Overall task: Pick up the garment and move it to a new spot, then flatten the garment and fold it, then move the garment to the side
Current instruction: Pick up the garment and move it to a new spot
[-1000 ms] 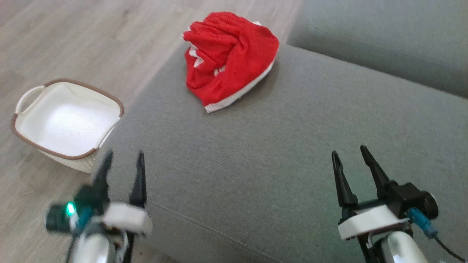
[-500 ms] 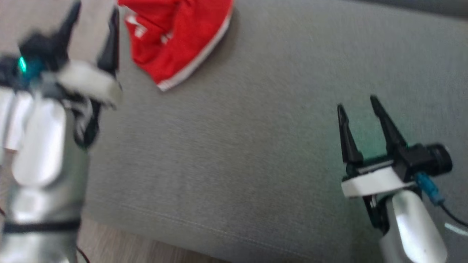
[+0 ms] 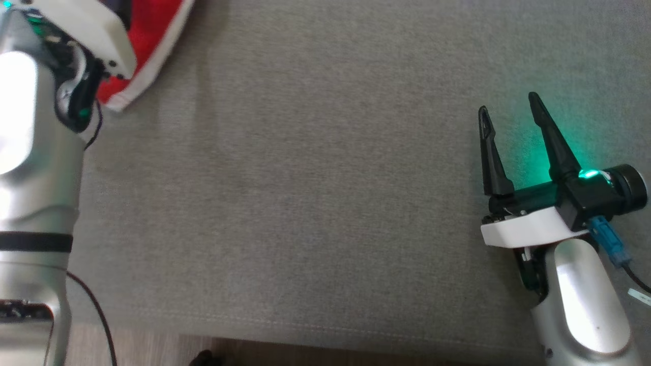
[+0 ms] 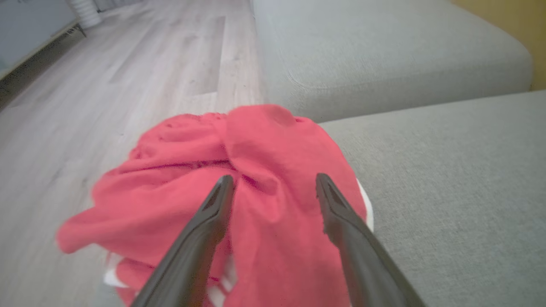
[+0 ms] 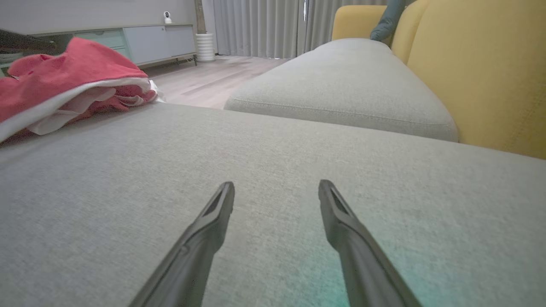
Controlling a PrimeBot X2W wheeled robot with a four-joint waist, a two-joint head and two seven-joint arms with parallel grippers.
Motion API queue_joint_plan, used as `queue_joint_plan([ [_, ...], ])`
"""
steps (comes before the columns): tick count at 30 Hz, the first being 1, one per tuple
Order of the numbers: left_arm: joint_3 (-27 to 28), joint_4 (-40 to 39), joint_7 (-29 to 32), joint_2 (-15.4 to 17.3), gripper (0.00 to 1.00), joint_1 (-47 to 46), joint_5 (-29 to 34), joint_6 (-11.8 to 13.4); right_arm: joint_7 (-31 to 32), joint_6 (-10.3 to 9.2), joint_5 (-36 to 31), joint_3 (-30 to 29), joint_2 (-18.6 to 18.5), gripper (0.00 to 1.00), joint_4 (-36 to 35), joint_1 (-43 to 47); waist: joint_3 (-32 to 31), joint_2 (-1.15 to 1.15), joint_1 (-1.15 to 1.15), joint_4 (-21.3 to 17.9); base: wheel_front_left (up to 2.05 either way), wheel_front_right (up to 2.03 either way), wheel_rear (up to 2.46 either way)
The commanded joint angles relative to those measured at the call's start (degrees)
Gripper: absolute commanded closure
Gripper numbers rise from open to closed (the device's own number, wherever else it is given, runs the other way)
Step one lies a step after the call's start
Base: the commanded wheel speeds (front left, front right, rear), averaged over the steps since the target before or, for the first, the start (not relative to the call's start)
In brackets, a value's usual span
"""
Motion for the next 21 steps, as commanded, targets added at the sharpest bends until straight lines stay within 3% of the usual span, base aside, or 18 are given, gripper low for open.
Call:
queue_joint_plan([
  [1,-0.04,-1.28,0.63,3.71,0.0,-2.75,-1.51,0.09,-0.62,0.43,-0.43,1.22,-0.1,0.0,-2.31,-1.07,2.12,0.0,-0.02,-1.88,0.0,0.0,0.0],
  [5,-4.85,0.83,3.21,5.42,0.0,-3.84,-5.72,0.08,-0.62,0.43,-0.46,1.19,-0.1,0.0,-2.49,-1.19,2.62,0.0,-0.02,-2.26,0.0,0.0,0.0],
  [12,-7.2,6.02,7.13,7.25,0.0,-4.65,-4.62,0.17,-0.62,0.43,0.17,1.65,-0.1,0.0,-2.19,-1.49,2.81,0.0,-0.02,-2.87,0.0,0.0,0.0],
  [13,-7.24,6.52,7.57,7.21,0.09,-4.62,-5.03,0.16,-0.62,0.43,0.27,1.72,-0.1,0.0,-2.1,-1.48,2.76,0.0,-0.02,-2.97,0.0,0.0,0.0],
  [15,-7.41,7.06,7.9,7.17,0.53,-4.59,-5.86,0.14,-0.62,0.43,0.44,1.78,-0.1,0.0,-1.88,-1.46,2.61,0.0,-0.02,-3.14,0.0,0.0,0.0],
  [17,-7.88,7.2,7.43,7.46,0.9,-4.65,-6.1,0.12,-0.62,0.43,0.63,1.69,-0.1,0.0,-1.73,-1.55,2.45,0.0,-0.02,-3.27,0.0,0.0,0.0],
  [18,-8.1,7.17,7.02,7.48,1.0,-4.65,-6.34,0.11,-0.62,0.43,0.69,1.6,-0.1,0.0,-1.71,-1.61,2.33,0.0,-0.02,-3.29,0.0,0.0,0.0],
  [21,-8.09,6.82,4.94,7.67,1.0,-5.03,-7.03,0.1,-0.62,0.43,0.9,1.42,-0.1,0.0,-1.62,-1.75,1.79,0.0,-0.02,-3.31,0.0,0.0,0.0],
])
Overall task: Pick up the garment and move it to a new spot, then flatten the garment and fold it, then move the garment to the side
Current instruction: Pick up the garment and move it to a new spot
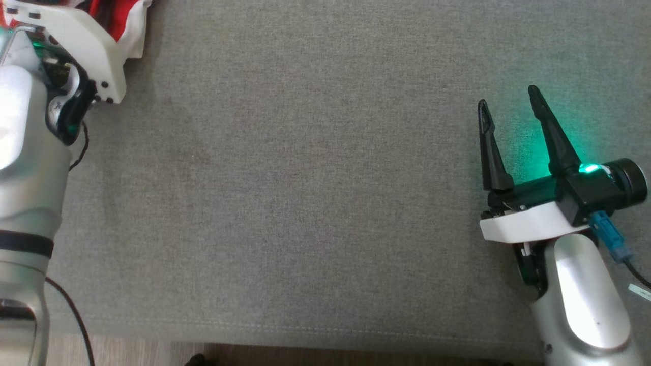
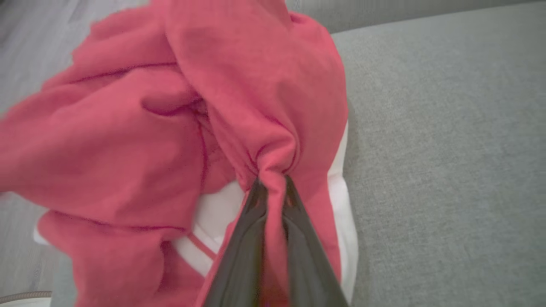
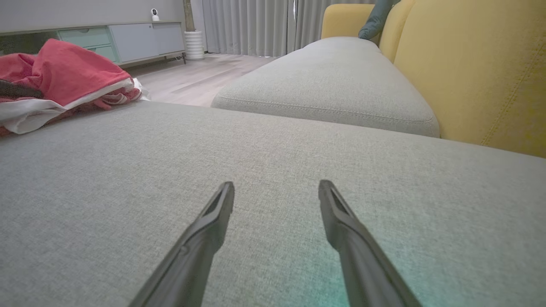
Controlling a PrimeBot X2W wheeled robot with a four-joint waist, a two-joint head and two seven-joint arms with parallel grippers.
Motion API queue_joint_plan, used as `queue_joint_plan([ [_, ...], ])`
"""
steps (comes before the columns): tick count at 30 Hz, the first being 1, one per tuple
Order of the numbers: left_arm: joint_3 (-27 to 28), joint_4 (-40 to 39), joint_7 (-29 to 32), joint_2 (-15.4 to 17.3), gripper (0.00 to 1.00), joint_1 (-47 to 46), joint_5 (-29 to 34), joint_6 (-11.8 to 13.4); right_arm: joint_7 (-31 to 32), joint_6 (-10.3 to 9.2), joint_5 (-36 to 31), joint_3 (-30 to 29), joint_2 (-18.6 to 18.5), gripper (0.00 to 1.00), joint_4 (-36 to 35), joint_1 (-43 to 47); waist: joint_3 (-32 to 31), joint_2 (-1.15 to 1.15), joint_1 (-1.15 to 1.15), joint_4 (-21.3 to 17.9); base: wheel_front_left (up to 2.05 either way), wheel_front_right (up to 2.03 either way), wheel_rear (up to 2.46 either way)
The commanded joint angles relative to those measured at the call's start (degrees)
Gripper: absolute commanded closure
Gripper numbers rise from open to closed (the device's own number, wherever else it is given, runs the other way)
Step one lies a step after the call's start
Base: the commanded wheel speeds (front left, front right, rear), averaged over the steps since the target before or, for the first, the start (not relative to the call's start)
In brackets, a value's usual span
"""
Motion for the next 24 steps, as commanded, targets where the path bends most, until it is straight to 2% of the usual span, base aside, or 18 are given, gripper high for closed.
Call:
queue_joint_plan([
  [1,1.66,-1.81,-1.67,3.73,1.0,-2.97,-0.24,0.11,-0.62,0.43,0.64,1.25,-0.09,0.0,-1.48,-0.75,-0.51,0.0,0.0,0.0,0.0,0.0,0.0],
  [8,1.33,-2.71,-5.06,4.74,1.0,-4.74,0.58,0.24,-0.62,0.43,1.33,0.79,-0.09,0.0,-1.15,-0.38,-3.09,0.0,0.0,0.25,0.0,0.0,0.0],
  [15,-0.22,-7.1,-8.18,5.64,1.0,-7.57,3.05,0.87,-0.62,0.43,2.72,0.25,-0.09,0.0,-0.42,0.66,-7.91,0.0,0.0,0.59,0.0,0.0,0.0],
  [24,-5.86,-16.42,-7.07,4.68,1.0,-9.44,4.7,0.36,-0.62,0.43,5.82,-0.01,-0.09,0.0,0.5,2.35,-14.77,0.0,0.0,-2.21,0.0,0.0,0.0],
])
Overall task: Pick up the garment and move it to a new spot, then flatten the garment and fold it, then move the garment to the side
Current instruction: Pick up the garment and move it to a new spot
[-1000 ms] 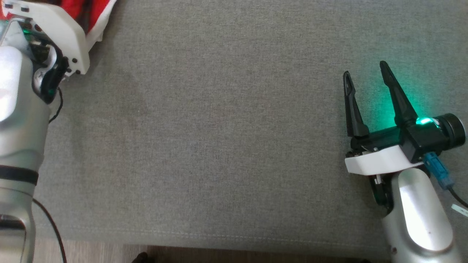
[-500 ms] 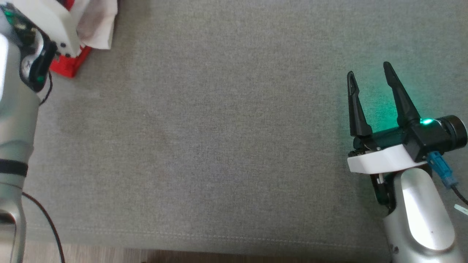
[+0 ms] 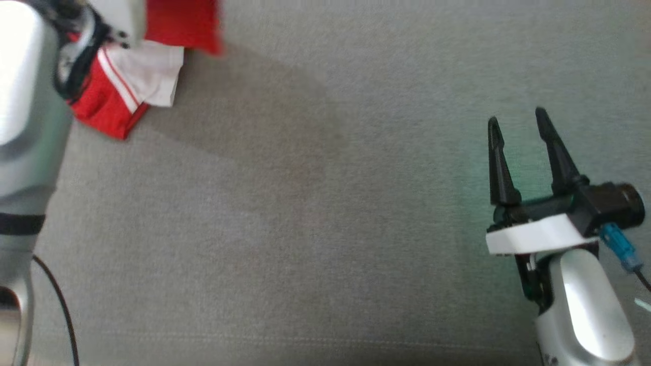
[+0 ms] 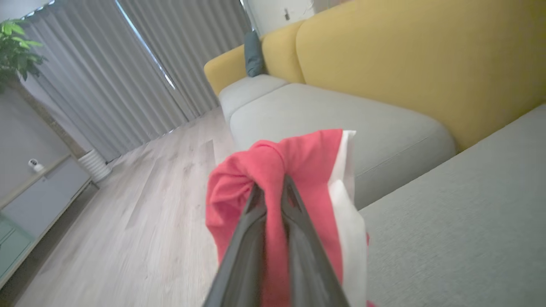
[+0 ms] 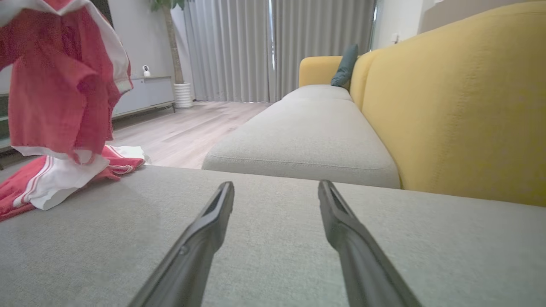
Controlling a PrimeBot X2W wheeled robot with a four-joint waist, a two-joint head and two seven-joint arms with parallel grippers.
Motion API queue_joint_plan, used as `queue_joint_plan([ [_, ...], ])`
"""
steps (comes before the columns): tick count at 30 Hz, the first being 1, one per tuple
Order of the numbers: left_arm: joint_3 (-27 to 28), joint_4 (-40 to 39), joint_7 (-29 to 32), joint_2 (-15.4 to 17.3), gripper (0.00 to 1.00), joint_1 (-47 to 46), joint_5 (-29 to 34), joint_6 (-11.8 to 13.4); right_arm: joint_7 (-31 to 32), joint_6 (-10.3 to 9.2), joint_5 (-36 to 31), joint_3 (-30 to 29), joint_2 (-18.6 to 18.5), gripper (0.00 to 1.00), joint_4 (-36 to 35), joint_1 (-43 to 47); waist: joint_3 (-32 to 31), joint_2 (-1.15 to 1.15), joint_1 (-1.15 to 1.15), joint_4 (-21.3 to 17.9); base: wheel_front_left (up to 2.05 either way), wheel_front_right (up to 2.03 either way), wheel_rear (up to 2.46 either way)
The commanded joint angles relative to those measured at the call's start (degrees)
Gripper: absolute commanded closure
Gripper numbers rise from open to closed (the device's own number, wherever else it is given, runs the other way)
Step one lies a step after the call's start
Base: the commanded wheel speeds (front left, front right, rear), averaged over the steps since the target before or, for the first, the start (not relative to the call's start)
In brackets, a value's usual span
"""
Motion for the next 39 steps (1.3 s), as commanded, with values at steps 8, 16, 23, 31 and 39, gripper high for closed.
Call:
queue_joint_plan([
  [8,-5.14,-13.14,3.87,-2.06,1.0,-1.97,-4.44,-0.31,-0.62,0.43,2.34,0.01,-0.11,0.0,-1.48,1.29,-4.49,0.0,0.0,-6.59,0.0,0.0,0.0],
  [16,-12.15,-21.42,5.35,-5.67,1.0,5.68,-13.46,-0.34,-0.62,0.43,3.42,-0.98,-0.11,0.0,-2.08,1.34,-2.23,0.0,0.0,-12.23,0.0,0.0,0.0],
  [23,-16.1,-12.27,4.28,-6.14,1.0,13.95,-15.36,-0.02,-0.62,0.43,4.23,-0.56,-0.11,0.0,-2.61,0.62,0.73,0.0,0.0,-15.3,0.0,0.0,0.0],
  [31,-16.04,-0.03,-1.89,-8.01,1.0,17.38,-14.81,2.68,-0.62,0.43,4.6,0.08,-0.11,0.0,-2.93,0.52,1.98,0.0,0.0,-15.96,0.0,0.0,0.0],
  [39,-15.19,6.78,-10.31,-10.75,0.0,19.16,-15.09,4.03,-0.62,0.43,4.26,0.54,-0.11,0.0,-2.45,1.26,0.33,0.0,0.0,-13.43,0.0,0.0,0.0],
])
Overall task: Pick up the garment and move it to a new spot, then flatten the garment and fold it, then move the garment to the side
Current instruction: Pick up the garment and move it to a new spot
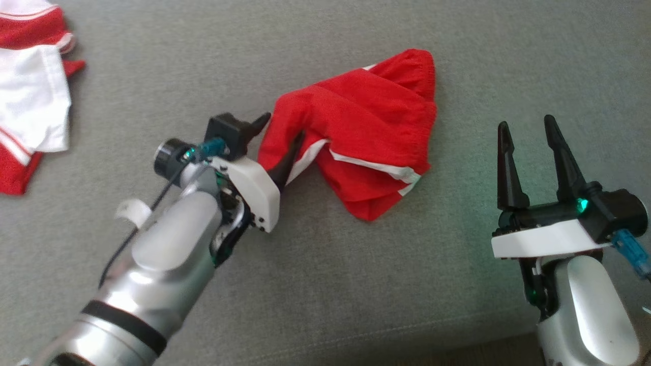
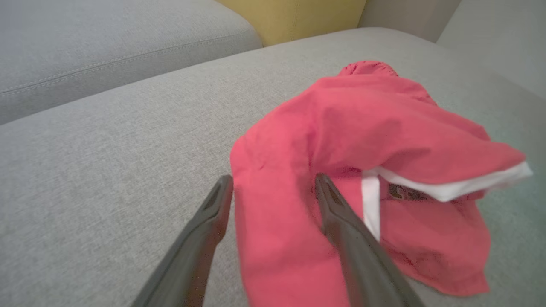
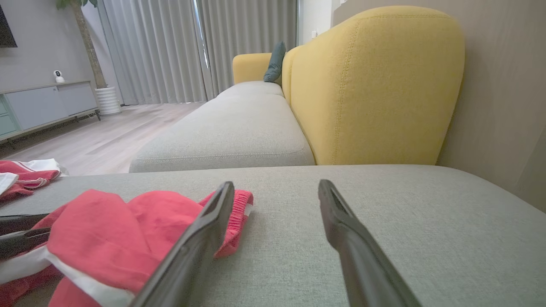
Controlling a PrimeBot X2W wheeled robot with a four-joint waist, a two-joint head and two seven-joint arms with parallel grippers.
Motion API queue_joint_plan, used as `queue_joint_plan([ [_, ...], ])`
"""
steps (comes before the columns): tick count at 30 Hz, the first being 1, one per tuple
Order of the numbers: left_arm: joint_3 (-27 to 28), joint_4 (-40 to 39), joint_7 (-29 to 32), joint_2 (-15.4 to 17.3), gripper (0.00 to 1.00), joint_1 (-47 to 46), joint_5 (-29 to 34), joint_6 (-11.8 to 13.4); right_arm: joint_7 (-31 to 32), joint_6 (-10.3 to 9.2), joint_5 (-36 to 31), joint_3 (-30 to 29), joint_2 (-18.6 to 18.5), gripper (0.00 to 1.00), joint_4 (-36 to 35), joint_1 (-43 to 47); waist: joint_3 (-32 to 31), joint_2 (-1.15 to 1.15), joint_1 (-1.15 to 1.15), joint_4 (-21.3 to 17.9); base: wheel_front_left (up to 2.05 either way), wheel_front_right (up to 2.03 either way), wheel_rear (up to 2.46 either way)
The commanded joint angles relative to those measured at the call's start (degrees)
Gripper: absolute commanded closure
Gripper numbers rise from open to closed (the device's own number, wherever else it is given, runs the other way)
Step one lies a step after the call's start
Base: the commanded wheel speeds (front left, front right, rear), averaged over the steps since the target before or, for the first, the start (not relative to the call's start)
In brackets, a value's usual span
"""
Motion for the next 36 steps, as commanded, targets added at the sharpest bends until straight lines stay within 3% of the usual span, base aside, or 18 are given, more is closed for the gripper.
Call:
queue_joint_plan([
  [1,2.26,-1.05,-1.52,0.25,0.0,-0.85,-0.27,0.36,-0.62,0.43,-0.08,1.3,-0.19,0.0,-1.61,-0.16,-0.86,0.0,0.0,0.99,0.0,0.0,0.0],
  [11,5.93,-3.81,-6.95,-0.45,0.0,5.01,-0.79,3.53,-0.62,0.43,-1.1,1.04,-0.19,0.0,-0.3,1.41,-6.47,0.0,0.0,5.19,0.0,0.0,0.0],
  [19,15.42,-18.0,-7.15,0.11,0.0,18.83,3.79,9.55,-0.62,0.43,-0.67,-0.22,-0.19,0.0,1.43,4.83,-12.44,0.0,0.0,9.6,0.0,0.0,0.0],
  [25,21.03,-24.87,-7.16,-0.28,0.0,28.35,7.92,11.82,-0.62,0.43,-0.32,-0.84,-0.19,0.0,2.19,7.27,-14.94,0.0,0.0,11.75,0.0,0.0,0.0],
  [36,27.89,-29.56,-7.17,-2.54,0.0,38.61,12.07,12.03,-0.62,0.43,1.16,-1.15,-0.19,0.0,3.06,10.25,-17.37,0.0,0.0,12.85,0.0,0.0,0.0],
])
